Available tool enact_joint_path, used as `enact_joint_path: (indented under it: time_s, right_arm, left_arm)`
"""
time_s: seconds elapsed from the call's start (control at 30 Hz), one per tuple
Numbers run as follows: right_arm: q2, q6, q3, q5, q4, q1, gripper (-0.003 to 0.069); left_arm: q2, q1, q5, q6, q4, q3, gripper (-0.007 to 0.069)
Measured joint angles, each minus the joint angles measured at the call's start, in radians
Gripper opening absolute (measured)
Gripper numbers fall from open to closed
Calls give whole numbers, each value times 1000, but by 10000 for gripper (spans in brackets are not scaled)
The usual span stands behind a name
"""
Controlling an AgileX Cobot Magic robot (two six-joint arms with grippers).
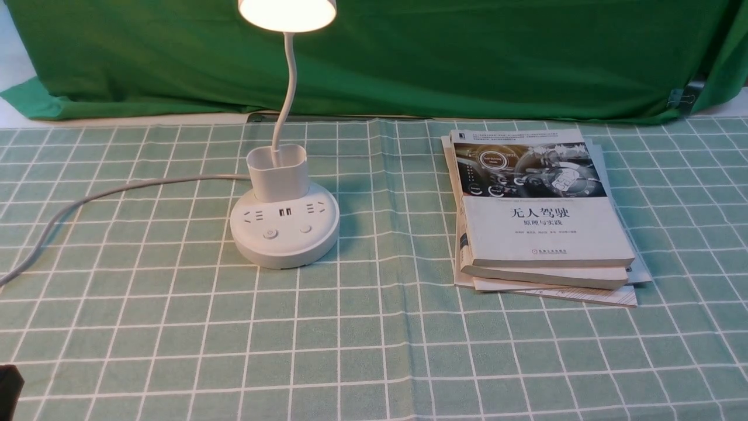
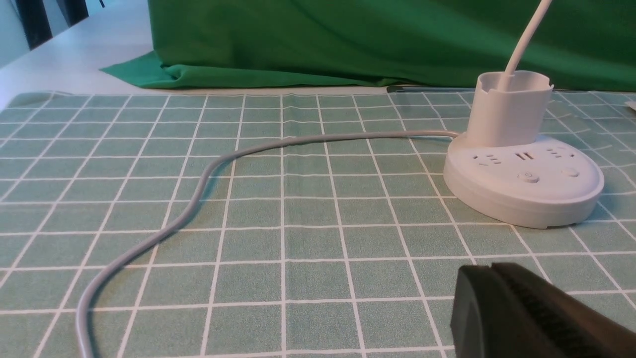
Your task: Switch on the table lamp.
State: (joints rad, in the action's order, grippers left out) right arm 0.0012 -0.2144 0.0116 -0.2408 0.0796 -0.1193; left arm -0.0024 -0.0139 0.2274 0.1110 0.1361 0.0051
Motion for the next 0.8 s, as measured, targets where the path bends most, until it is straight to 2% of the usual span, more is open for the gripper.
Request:
enact_joint_path:
  time_s: [0.8]
  right_arm:
    - [0,0,0,0,0,0,238]
  left_arm:
    - [0,0,0,19,0,0,21]
